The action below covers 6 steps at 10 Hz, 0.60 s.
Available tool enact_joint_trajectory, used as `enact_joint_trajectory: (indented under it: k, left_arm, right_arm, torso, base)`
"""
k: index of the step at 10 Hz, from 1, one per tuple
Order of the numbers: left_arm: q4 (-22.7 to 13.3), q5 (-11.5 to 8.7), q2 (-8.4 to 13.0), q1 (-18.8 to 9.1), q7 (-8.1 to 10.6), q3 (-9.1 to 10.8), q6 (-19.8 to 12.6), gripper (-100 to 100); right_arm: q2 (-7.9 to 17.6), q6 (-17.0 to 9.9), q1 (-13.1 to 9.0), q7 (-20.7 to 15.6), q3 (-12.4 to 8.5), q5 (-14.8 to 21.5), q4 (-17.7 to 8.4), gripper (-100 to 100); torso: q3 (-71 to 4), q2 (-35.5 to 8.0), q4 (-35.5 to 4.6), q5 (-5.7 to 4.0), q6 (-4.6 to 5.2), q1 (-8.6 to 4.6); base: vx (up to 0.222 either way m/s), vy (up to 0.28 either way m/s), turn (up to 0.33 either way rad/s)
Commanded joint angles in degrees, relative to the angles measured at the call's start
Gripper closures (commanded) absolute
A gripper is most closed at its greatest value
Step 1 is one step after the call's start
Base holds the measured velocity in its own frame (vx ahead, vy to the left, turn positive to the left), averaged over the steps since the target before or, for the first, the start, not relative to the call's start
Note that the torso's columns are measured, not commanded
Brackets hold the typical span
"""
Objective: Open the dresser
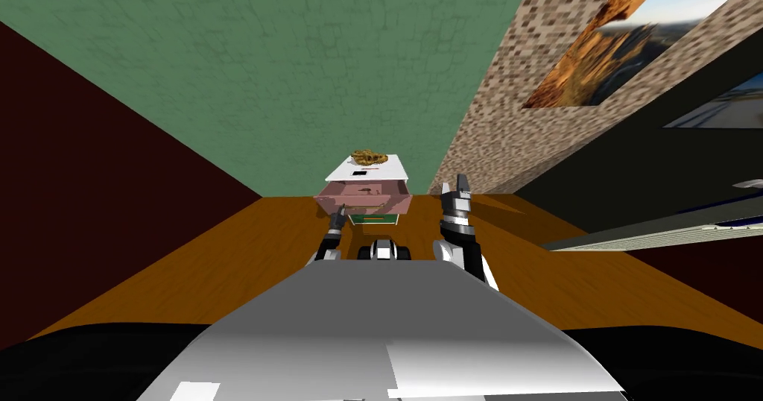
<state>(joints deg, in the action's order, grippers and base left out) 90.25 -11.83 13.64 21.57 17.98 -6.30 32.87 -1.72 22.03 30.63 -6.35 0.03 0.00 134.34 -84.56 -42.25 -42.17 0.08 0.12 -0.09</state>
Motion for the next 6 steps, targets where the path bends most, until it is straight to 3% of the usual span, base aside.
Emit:
enact_joint_trajectory:
  k: [1,2,6]
  left_arm:
    - [0.58,0.13,0.35,1.30,0.28,-0.82,0.26,100]
    - [3.36,-0.45,1.32,1.50,0.67,0.08,-1.84,-100]
    - [8.89,-1.47,3.33,2.71,1.60,1.17,-6.05,-100]
  right_arm:
    - [0.00,0.00,-0.01,0.00,0.00,0.00,0.00,0]
    - [0.00,0.00,0.00,0.00,0.00,0.00,0.00,0]
    - [0.00,0.01,0.03,0.00,0.00,0.00,0.01,0]
  torso:
    - [0.05,-0.07,0.02,0.04,0.01,0.07]
    - [-0.02,0.04,-0.01,0.01,-0.01,0.09]
    - [-0.12,0.14,-0.09,-0.10,-0.10,0.08]
  base:
    - [-0.189,0.008,0.015]
    - [-0.078,-0.017,0.039]
    - [0.024,-0.033,0.025]
